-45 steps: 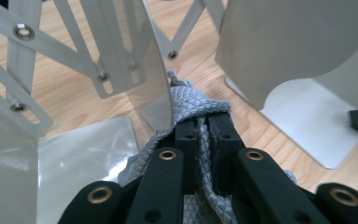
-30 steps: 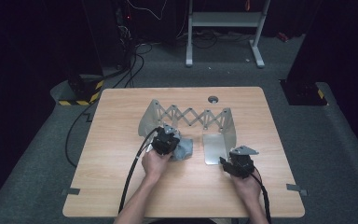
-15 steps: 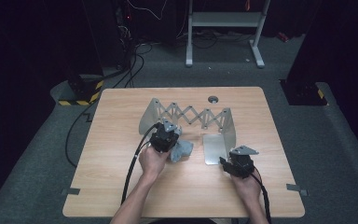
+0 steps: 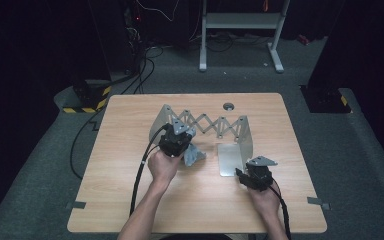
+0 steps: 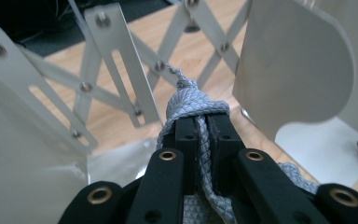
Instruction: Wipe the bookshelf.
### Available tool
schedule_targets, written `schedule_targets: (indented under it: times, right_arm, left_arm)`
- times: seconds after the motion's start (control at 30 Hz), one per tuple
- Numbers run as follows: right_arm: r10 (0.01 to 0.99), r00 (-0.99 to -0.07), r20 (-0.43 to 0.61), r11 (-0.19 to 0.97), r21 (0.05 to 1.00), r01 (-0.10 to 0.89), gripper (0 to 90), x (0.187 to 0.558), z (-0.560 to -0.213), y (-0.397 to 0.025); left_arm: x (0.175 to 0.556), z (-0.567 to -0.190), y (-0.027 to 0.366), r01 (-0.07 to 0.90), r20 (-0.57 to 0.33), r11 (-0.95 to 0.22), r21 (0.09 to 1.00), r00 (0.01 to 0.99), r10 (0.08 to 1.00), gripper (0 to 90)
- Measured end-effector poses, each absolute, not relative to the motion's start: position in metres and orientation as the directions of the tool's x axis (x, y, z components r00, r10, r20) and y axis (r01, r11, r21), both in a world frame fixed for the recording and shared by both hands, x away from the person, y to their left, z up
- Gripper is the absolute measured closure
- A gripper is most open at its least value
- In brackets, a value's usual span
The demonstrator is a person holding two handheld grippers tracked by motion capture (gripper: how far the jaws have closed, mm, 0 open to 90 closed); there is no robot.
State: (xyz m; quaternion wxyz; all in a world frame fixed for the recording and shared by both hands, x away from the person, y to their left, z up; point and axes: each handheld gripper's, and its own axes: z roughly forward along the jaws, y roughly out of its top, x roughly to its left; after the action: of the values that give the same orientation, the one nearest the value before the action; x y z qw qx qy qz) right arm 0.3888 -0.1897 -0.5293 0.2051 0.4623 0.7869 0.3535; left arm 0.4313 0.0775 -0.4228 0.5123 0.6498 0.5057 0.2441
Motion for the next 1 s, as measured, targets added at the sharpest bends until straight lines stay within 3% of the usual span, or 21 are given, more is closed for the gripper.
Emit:
schedule_targets:
  times: [0.23,1.0]
  right_arm:
    - [0.873,-0.488,0.004,0.323,0.746,0.583,50.8,0.389,-0.529,-0.19]
    - [0.872,-0.489,0.002,0.324,0.746,0.581,50.7,0.389,-0.529,-0.19]
  left_arm:
    - [0.442,-0.41,0.073,0.379,-0.19,0.042,0.924,0.36,0.913,84.4]
    - [0.431,-0.428,0.07,0.375,-0.173,0.029,0.927,0.357,0.918,84.4]
